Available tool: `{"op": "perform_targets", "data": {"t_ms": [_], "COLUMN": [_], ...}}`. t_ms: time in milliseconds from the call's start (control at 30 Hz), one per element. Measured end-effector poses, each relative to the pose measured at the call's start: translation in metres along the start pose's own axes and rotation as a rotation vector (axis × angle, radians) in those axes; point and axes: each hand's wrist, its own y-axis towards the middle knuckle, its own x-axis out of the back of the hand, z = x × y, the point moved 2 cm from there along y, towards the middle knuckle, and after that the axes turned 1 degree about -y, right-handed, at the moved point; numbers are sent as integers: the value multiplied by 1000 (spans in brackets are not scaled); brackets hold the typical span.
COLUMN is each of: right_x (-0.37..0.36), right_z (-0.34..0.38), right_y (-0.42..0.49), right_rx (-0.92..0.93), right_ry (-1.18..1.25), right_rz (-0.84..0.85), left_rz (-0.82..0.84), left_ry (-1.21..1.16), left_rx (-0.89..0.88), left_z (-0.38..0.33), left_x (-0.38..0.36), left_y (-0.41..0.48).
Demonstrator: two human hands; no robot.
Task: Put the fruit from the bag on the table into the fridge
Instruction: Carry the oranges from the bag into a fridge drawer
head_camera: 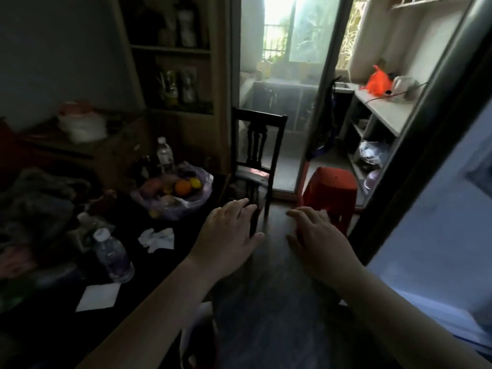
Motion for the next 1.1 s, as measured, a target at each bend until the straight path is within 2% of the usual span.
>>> {"op": "perform_targets", "data": {"t_ms": [233, 467, 733, 967, 1100], "right_x": [-50, -101, -150, -177, -187], "right_z": [25, 46, 43, 29, 30], "right_y": [94, 165, 218, 246, 254], "right_rx": [116, 262, 266, 336, 390], "right_ry": [52, 178, 355, 408, 457], "right_rz": [51, 39, 99, 159, 186], "left_rz": [-1, 3, -3, -3, 6], "left_ry": [31, 85, 111, 104, 100], "left_rx": [124, 255, 440, 610, 649], "left_z": [93, 142, 164, 165, 164], "left_x": [-10, -20, -37, -63, -78], "left_y": [20, 32, 53, 73, 85]}}
